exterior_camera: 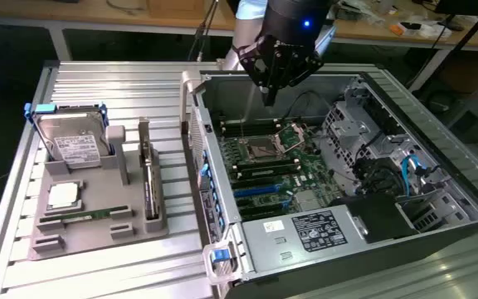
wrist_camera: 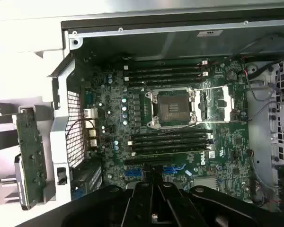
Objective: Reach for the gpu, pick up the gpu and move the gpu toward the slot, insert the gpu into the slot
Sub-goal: 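Reach for the gpu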
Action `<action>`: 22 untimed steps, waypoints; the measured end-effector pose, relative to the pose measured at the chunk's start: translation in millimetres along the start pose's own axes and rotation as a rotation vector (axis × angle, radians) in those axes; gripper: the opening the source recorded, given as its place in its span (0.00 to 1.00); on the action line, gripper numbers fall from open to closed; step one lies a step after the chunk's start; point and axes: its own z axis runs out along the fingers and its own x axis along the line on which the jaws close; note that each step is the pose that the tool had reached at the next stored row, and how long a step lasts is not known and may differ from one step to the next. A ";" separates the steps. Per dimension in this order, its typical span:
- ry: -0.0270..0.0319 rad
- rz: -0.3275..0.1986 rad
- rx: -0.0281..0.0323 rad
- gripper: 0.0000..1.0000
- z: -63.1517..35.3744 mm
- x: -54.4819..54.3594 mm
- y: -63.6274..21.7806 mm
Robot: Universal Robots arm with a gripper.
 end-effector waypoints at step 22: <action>0.0000 0.000 0.0000 0.11 -3.8 138.9 -10.5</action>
